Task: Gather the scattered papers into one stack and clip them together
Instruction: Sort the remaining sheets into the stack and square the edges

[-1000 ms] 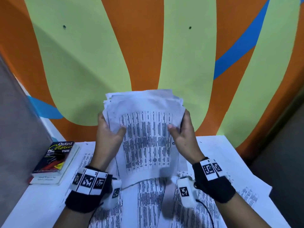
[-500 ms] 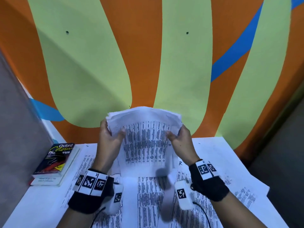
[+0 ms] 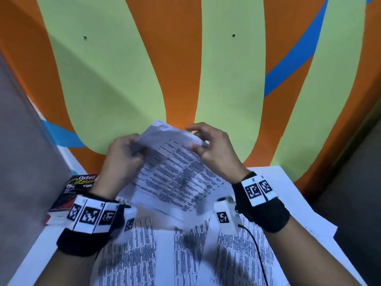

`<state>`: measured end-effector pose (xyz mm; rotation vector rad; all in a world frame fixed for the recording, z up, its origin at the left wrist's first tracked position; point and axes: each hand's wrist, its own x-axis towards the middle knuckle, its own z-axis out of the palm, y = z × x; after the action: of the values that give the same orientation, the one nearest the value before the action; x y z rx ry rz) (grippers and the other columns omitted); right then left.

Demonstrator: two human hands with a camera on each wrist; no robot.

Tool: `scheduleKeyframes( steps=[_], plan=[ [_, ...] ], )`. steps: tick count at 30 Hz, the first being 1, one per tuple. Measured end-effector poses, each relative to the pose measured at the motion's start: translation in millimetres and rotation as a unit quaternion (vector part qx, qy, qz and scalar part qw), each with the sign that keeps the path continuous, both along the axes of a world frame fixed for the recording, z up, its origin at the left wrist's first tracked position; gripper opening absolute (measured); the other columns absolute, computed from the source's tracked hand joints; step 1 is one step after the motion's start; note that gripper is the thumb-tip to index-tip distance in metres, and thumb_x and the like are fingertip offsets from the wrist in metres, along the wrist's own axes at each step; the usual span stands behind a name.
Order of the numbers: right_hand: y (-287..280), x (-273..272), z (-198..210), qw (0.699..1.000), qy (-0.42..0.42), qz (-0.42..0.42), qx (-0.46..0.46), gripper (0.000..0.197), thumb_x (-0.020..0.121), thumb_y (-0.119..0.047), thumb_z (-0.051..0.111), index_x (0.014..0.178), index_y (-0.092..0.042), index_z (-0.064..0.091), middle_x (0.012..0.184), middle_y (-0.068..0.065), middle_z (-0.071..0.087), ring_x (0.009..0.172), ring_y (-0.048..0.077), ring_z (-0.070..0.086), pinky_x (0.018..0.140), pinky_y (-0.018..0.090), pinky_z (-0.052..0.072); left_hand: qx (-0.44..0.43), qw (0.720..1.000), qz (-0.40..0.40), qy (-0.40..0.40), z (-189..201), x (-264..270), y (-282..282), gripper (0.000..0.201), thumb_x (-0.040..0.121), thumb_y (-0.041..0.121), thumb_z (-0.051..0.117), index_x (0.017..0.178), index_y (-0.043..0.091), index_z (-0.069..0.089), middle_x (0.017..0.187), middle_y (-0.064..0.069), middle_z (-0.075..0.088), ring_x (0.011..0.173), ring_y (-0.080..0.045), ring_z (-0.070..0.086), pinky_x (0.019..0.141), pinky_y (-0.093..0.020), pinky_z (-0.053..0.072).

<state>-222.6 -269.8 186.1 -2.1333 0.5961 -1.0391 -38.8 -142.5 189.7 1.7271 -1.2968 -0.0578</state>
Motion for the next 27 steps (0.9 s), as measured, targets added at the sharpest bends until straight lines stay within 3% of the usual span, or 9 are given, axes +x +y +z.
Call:
scheduleKeyframes(
  steps=[3,6,9,13,16,19,21,24,27],
  plan=[
    [-17,-40,-39,0.991,-0.084,-0.09,0.059,0.078,0.072,-0.015,0.083,0.137,-0.027,0.043,0.124,-0.001,0.056,0.115,0.005,0.052,0.085,0.016,0.049,-0.019,0.996,0.001,0.082,-19,12,11,0.036,0.081,-0.012,0.064,0.07,0.022,0.063,0.057,0.034,0.063,0.058,0.016,0.059,0.054,-0.001,0.041],
    [-28,-82,-90,0.965,-0.122,-0.101,0.209,0.104,0.06,-0.029,0.09,0.144,-0.033,0.029,0.145,-0.003,0.042,0.134,0.011,0.039,0.099,0.029,0.044,-0.037,0.99,0.049,0.125,-36,30,25,0.027,0.086,0.003,0.066,0.074,0.027,0.062,0.059,0.019,0.067,0.059,0.017,0.058,0.057,-0.012,0.042],
    [-24,-88,-116,0.938,-0.104,-0.018,0.329,0.082,0.061,-0.013,0.088,0.133,-0.014,0.048,0.128,0.003,0.063,0.115,0.015,0.061,0.09,0.038,0.049,-0.018,0.979,0.071,0.188,-54,40,30,0.027,0.086,0.022,0.07,0.064,0.016,0.055,0.064,0.0,0.051,0.053,-0.013,0.047,0.058,-0.021,0.037],
    [-18,-81,-114,0.94,-0.149,-0.058,0.302,0.025,0.068,0.003,0.079,0.088,-0.009,0.071,0.079,-0.005,0.075,0.071,0.009,0.068,0.067,0.028,0.052,-0.033,0.974,0.102,0.2,-77,31,31,0.049,0.087,0.022,0.07,0.057,0.013,0.032,0.054,-0.002,0.02,0.049,-0.011,0.019,0.04,-0.02,0.017],
    [-17,-89,-115,0.944,-0.176,-0.07,0.27,0.026,0.069,0.003,0.079,0.086,-0.015,0.072,0.079,-0.008,0.076,0.071,0.008,0.07,0.068,0.024,0.057,-0.067,0.975,0.092,0.189,-89,19,37,0.037,0.08,0.018,0.076,0.055,0.01,0.05,0.043,0.007,0.045,0.041,-0.004,0.037,0.045,-0.02,0.032],
    [-11,-99,-132,0.954,-0.131,-0.074,0.26,0.035,0.068,0.0,0.08,0.098,-0.014,0.07,0.089,-0.009,0.077,0.082,0.008,0.072,0.073,0.023,0.058,-0.043,0.975,0.09,0.201,-116,5,37,0.013,0.077,-0.006,0.073,0.085,-0.011,0.063,0.068,-0.003,0.065,0.053,0.011,0.056,0.055,-0.011,0.047],
    [-10,-103,-152,0.948,-0.114,-0.096,0.282,0.048,0.065,-0.003,0.083,0.11,-0.008,0.066,0.099,0.0,0.076,0.094,0.017,0.071,0.083,0.032,0.057,-0.012,0.97,0.081,0.227,-143,4,36,0.031,0.08,-0.006,0.07,0.11,-0.004,0.061,0.095,-0.012,0.069,0.079,-0.006,0.067,0.07,-0.022,0.057],
    [-10,-104,-164,0.936,-0.11,-0.139,0.303,0.039,0.071,0.002,0.079,0.107,-0.007,0.067,0.092,-0.004,0.076,0.091,0.019,0.072,0.087,0.042,0.056,0.001,0.963,0.101,0.251,-163,1,32,0.038,0.083,-0.003,0.067,0.119,0.004,0.056,0.112,-0.012,0.065,0.106,-0.033,0.063,0.083,-0.039,0.057],
    [-7,-102,-156,0.94,-0.115,-0.133,0.292,0.039,0.075,0.005,0.074,0.111,-0.005,0.064,0.095,-0.006,0.076,0.087,0.008,0.072,0.085,0.037,0.058,-0.03,0.961,0.108,0.254,-161,-5,28,0.043,0.085,0.012,0.07,0.123,0.005,0.053,0.12,-0.009,0.063,0.113,-0.029,0.059,0.097,-0.046,0.048]
  ],
)
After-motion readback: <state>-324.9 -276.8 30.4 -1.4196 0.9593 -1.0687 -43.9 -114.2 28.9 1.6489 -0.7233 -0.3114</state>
